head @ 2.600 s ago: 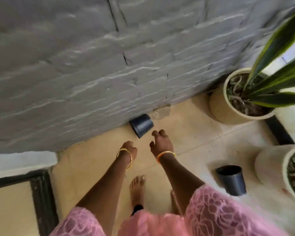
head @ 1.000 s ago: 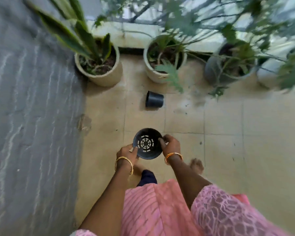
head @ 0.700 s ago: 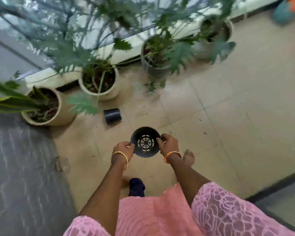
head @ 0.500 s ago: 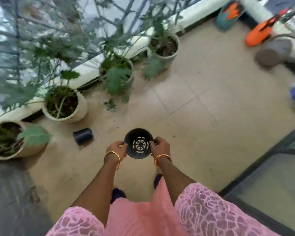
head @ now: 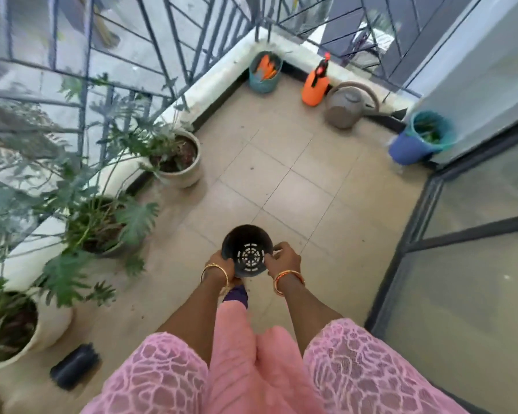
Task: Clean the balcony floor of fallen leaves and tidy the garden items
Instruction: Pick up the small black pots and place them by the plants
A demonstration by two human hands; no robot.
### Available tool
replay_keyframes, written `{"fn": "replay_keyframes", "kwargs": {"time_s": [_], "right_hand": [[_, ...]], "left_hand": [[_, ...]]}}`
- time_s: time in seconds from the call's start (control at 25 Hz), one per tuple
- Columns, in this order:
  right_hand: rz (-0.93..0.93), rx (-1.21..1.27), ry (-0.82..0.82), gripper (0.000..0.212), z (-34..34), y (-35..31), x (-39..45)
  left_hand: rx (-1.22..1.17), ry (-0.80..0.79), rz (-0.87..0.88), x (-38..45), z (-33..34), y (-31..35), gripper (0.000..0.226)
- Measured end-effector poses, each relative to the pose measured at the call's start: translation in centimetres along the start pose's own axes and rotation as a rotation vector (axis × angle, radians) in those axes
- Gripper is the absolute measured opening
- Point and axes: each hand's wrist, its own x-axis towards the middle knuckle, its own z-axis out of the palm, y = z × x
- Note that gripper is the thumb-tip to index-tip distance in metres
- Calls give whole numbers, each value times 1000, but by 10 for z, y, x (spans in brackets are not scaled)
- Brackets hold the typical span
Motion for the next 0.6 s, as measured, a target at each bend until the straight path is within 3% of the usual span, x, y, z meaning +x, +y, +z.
{"fn": "replay_keyframes", "kwargs": {"time_s": [0.2, 0.32, 0.44, 0.6], "right_hand": [[161, 129, 54, 6, -42, -57, 85], [229, 244, 98, 1, -70, -102, 141], [244, 287, 126, 14, -97, -145, 202], [170, 216, 70, 31, -128, -200, 286]], "left_hand": [[95, -24, 96, 65, 24, 112, 23], [107, -59, 125, 61, 22, 208, 24], [161, -45, 172, 78, 25, 291, 17], [156, 60, 208, 126, 32, 367, 29]]}}
